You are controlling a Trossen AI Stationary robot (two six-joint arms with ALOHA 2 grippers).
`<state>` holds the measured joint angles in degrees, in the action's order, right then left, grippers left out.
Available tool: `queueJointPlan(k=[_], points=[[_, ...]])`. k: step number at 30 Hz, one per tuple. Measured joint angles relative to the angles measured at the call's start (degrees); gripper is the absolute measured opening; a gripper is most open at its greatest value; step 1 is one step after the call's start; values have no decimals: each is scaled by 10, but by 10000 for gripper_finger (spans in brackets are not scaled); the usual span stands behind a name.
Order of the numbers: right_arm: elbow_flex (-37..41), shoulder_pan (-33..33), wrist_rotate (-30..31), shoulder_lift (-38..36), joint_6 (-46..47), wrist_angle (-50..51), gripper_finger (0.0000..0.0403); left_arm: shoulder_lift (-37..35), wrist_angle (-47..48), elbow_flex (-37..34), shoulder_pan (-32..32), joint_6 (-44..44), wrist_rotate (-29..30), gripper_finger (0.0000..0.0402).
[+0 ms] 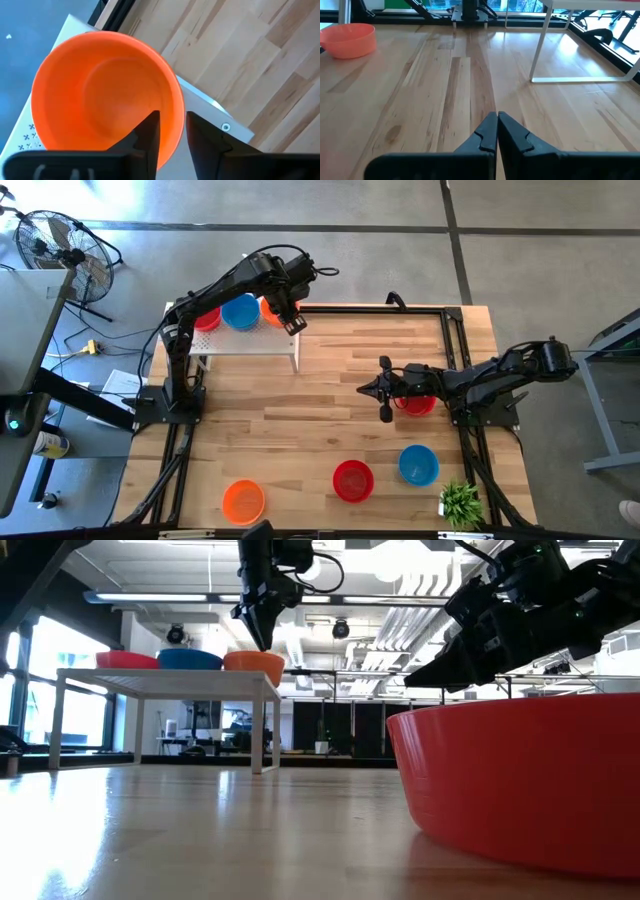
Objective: Pick & Place Mini bowls
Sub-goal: Stack the top orange bowl on the orange bowl on the shelf, then stack the top red bowl on the red bowl on the shelf
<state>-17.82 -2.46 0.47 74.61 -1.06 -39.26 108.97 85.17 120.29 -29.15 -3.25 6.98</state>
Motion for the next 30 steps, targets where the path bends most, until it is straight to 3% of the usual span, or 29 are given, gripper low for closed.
queueJointPlan(k=[9,17,22,30], points=[[0,0,0,0,1,-13,1,-11,9,15,1,41,2,100],[0,0,0,0,1,-11,1,-67,-63,2,36,60,38,15],[0,0,0,0,6,-11,1,-152,-177,-107,71,56,40,11],[0,0,7,0,10,-9,1,-302,-478,-409,151,46,37,2]])
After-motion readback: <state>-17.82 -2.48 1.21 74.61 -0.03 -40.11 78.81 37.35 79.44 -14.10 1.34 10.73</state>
